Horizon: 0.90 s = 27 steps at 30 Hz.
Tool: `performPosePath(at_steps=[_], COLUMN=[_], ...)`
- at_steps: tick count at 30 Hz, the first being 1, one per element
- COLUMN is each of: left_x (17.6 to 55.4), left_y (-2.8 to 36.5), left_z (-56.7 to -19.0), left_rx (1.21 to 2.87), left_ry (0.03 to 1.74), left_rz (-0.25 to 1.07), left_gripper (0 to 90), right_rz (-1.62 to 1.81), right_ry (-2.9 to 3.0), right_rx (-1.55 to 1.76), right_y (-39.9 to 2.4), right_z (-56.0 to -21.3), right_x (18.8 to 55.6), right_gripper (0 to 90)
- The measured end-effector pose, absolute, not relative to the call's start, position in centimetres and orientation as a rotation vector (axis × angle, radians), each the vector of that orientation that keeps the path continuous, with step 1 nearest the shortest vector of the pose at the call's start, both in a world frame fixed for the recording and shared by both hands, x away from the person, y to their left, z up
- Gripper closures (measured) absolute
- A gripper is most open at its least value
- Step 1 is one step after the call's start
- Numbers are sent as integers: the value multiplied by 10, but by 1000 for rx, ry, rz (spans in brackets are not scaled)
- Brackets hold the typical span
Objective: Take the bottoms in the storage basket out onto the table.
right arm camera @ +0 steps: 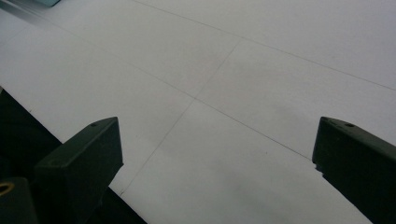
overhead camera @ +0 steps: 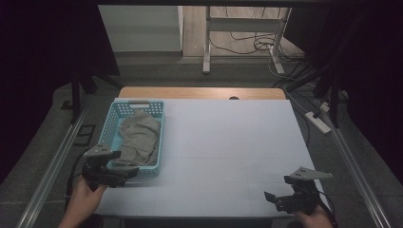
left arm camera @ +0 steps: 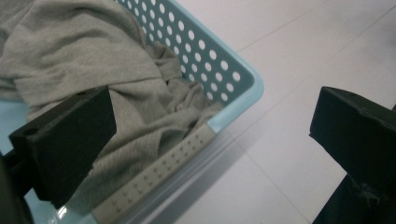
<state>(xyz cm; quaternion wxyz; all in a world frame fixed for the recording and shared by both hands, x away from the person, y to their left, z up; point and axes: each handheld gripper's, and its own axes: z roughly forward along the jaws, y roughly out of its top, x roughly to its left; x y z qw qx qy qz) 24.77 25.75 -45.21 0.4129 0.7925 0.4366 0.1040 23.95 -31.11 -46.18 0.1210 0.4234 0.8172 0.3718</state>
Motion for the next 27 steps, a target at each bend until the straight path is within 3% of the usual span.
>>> performPosePath(at_steps=[27], left_x=[285], left_y=[254], left_z=[-450], left_rx=[2005], left_ry=[1098], left_rz=[245], left_gripper=[2], right_rz=[1090], right_ry=[2394], right_rx=[1242], right_y=[-311], right_z=[-462], right_x=[240], right_gripper=[21])
